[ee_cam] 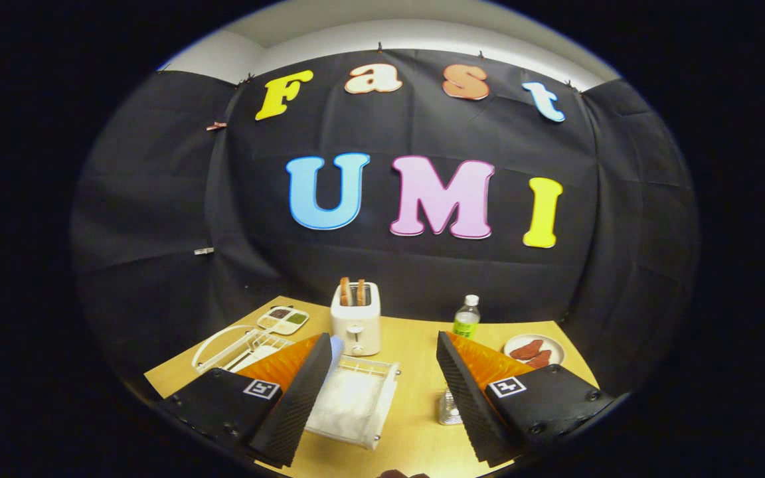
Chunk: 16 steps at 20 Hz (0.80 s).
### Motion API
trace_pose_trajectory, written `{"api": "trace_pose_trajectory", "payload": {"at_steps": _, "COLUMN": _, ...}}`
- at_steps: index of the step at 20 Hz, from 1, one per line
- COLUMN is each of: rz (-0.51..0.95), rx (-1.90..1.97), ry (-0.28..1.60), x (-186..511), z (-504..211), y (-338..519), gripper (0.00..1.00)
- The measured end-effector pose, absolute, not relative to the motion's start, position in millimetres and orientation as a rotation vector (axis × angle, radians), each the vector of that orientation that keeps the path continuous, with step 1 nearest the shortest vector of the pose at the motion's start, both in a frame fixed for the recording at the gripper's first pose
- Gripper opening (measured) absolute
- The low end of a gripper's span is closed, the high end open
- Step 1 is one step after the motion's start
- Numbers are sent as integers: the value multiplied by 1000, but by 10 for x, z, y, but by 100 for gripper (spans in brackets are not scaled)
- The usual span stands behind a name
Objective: Take the plate from the dish rack, then take the spoon from the basket and place it into the plate.
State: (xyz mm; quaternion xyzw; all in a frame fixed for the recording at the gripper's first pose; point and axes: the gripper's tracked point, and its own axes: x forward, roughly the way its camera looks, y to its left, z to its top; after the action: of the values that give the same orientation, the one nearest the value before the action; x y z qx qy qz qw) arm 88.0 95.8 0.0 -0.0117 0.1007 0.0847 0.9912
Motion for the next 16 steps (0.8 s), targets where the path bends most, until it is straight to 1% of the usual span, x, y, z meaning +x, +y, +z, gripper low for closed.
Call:
{"api": "trace_pose_trajectory", "payload": {"at_steps": 4, "rz": 246, "rx": -77, "ry": 297, "x": 1208, "z": -242, "y": 1403, "gripper": 98}}
{"api": "trace_pose_trajectory", "payload": {"at_steps": 6, "rz": 247, "rx": -61, "ry": 402, "x": 1320, "z": -525, "y": 1539, "gripper": 98}}
{"api": "trace_pose_trajectory", "payload": {"at_steps": 10, "rz": 209, "rx": -10, "ry": 592, "x": 1524, "z": -1045, "y": 1666, "gripper": 98}}
{"api": "trace_pose_trajectory", "payload": {"at_steps": 15, "rz": 133, "rx": -3, "ry": 730, "x": 1742, "z": -1514, "y": 1625, "gripper": 98}}
{"api": "trace_pose_trajectory", "payload": {"at_steps": 16, "rz": 130, "rx": 9, "ry": 757, "x": 1742, "z": -1591, "y": 1651, "gripper": 94}}
